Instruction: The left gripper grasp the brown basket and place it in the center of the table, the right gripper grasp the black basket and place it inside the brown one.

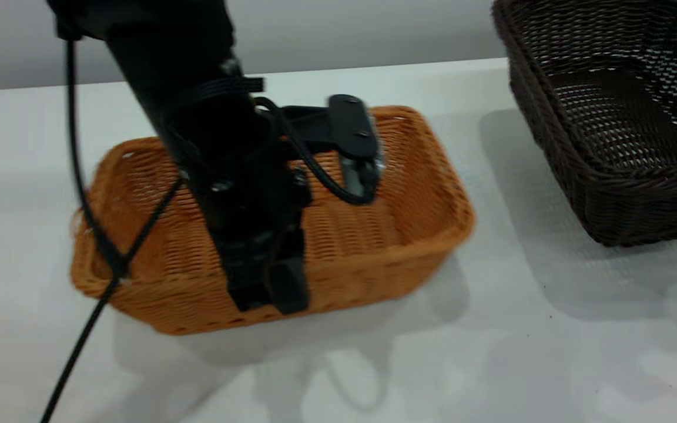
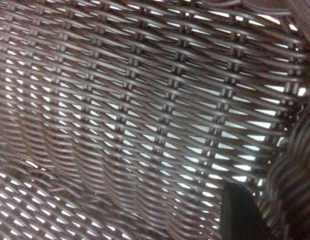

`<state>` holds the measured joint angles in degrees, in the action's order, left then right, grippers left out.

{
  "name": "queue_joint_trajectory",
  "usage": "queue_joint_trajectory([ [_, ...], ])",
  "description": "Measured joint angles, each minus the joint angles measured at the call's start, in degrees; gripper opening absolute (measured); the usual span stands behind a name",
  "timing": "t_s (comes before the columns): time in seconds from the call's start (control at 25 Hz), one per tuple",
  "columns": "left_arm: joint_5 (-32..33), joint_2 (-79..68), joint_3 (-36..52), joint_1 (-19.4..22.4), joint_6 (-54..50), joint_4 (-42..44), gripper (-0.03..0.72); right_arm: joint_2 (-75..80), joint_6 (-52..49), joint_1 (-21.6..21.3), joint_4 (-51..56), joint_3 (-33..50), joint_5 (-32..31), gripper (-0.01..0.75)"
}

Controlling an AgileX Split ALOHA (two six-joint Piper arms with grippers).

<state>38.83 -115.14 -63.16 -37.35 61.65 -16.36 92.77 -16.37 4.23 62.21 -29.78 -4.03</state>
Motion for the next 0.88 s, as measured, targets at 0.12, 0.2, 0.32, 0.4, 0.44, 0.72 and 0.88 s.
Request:
queue_joint_trajectory([
  [0.12,-1.7,0.0,-0.06,-2.0,0.19,0.27,0.109,0.0,4.46,-1.08,0.01,-2.73,-2.2,0.243],
  [0.2,-1.77,0.0,-0.06,-2.57,0.26,0.27,0.109,0.0,7.73,-1.7,0.01,-4.75,-4.32,0.243],
  [0.32,-1.85,0.05,-0.06,-2.84,0.26,0.27,0.109,0.0,9.75,-1.99,-0.19,-7.97,-7.02,0.242],
  [0.4,-2.56,0.05,-0.06,-2.84,0.21,-0.82,0.109,0.0,9.93,-1.99,-0.11,-9.82,-7.83,0.242],
  [0.44,-3.12,0.05,-0.06,-2.84,0.21,-1.67,0.109,0.0,10.3,-1.99,-0.11,-10.35,-7.88,0.242],
  [0.72,-5.31,0.05,-0.11,-4.99,1.86,-4.01,0.11,0.0,11.92,-1.99,-0.11,-10.85,-8.28,0.242],
  [0.88,-5.29,0.05,-0.11,-5.23,1.86,-3.96,0.11,0.0,11.92,-1.99,-1.06,-11.06,-8.28,0.242],
])
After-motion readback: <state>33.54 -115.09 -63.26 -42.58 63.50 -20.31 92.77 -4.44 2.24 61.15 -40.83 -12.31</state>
